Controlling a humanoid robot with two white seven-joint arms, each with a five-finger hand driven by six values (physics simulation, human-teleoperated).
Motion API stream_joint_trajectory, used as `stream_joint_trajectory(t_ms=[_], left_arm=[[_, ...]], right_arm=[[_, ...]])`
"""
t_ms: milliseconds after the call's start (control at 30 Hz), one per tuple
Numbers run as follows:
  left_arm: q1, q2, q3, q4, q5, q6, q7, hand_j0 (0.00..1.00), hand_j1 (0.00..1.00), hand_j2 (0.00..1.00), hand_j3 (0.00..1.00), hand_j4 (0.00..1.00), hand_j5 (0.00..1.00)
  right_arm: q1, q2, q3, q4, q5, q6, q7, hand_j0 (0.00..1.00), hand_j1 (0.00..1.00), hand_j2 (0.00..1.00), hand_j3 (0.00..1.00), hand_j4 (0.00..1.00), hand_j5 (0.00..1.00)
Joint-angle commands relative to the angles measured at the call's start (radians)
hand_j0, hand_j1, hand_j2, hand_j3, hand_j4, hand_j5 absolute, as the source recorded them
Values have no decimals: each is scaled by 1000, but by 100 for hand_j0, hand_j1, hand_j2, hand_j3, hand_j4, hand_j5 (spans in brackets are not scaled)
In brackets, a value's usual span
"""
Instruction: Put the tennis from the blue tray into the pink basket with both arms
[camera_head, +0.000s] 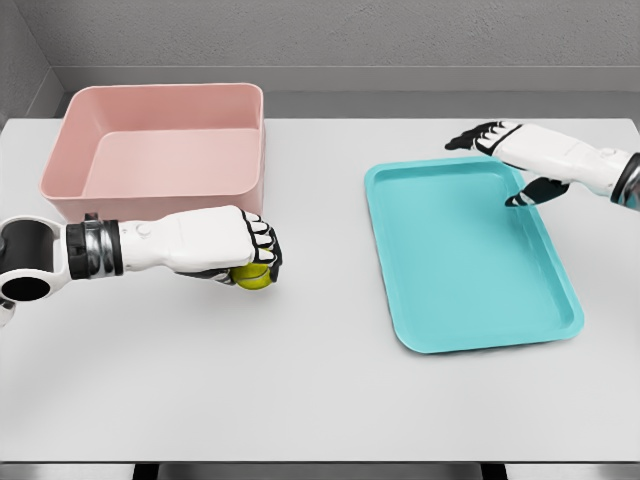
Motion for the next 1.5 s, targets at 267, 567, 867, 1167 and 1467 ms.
stream_joint_trajectory(t_ms=[267,567,867,1167,1467], left_arm=[[-11,16,22,2,9,2,1,52,52,52,52,52,52],[-23,16,42,39,7,2,1,52,52,52,52,52,52],[-43,16,61,62,9,2,-1,52,52,52,52,52,52],[-77,16,62,105,9,2,1,52,52,52,52,52,52],[-84,16,76,122,9,2,1,52,52,52,52,52,52]], right_arm=[[0,-2,-2,0,-7,1,-2,100,100,100,100,100,100],[0,-2,-4,0,-7,1,-3,100,100,100,100,100,100],[0,-2,-4,0,-7,1,-3,100,100,100,100,100,100],[0,-2,-2,1,-7,1,-3,100,100,100,100,100,100],[0,-2,-2,0,-7,1,-5,100,100,100,100,100,100]])
